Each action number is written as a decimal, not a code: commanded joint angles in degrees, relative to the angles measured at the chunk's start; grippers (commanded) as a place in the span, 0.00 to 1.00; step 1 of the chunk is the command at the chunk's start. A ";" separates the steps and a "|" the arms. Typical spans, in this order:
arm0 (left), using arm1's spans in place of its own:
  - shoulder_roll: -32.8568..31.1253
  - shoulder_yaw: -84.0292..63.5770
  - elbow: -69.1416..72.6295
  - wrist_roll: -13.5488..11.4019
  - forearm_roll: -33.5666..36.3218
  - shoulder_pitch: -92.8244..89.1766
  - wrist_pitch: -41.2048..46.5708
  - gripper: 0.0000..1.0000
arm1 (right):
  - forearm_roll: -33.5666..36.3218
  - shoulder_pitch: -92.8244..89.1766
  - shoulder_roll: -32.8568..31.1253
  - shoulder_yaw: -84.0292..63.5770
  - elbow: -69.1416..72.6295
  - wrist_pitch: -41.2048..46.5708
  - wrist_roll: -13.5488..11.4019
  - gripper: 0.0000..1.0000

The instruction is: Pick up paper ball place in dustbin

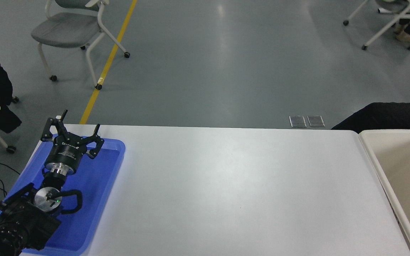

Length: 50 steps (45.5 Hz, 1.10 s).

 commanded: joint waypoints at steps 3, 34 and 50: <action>0.00 -0.02 0.02 0.00 0.00 0.00 0.00 1.00 | -0.25 -31.12 -2.36 21.49 -20.18 -9.00 0.01 0.00; 0.00 0.06 0.02 0.00 0.00 0.00 0.00 1.00 | 8.63 -68.76 17.76 47.87 -42.96 -25.97 -0.52 0.00; 0.00 -0.03 0.02 0.00 0.00 -0.09 0.00 1.00 | 8.81 -69.55 19.08 48.31 -42.96 -27.73 -0.61 0.00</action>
